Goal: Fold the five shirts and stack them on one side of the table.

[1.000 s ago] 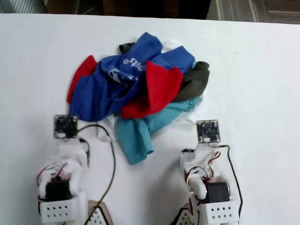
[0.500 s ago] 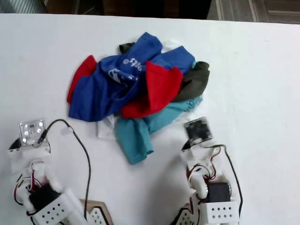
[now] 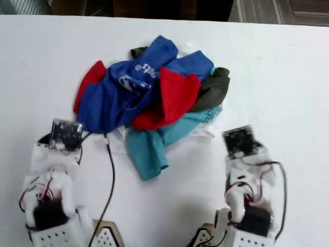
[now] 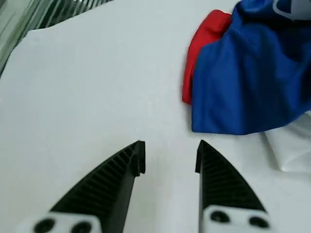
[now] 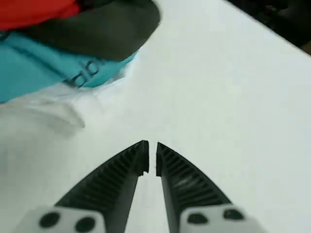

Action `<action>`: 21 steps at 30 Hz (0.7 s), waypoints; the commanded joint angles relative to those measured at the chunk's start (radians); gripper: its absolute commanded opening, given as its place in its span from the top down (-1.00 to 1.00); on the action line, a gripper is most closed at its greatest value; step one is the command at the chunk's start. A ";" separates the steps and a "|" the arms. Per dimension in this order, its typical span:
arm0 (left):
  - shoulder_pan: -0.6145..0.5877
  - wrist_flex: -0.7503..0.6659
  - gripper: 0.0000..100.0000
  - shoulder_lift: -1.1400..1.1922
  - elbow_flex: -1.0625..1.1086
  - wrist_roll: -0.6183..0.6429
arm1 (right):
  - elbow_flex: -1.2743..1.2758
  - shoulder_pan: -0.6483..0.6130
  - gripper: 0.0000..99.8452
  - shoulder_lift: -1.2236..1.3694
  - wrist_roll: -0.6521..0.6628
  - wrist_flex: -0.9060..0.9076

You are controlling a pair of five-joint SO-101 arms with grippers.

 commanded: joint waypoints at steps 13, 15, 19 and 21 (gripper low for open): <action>0.167 0.370 0.61 1.100 -1.030 0.307 | -0.861 -0.030 0.92 0.576 -0.089 0.216; 0.241 0.359 0.58 1.172 -1.038 0.308 | -1.060 -0.035 0.92 0.786 -0.141 0.302; 0.384 0.345 0.40 1.318 -1.104 0.315 | -1.465 -0.085 0.92 1.101 -0.187 0.444; 0.437 0.345 0.39 1.399 -1.178 0.315 | -1.600 -0.125 0.86 1.208 -0.190 0.469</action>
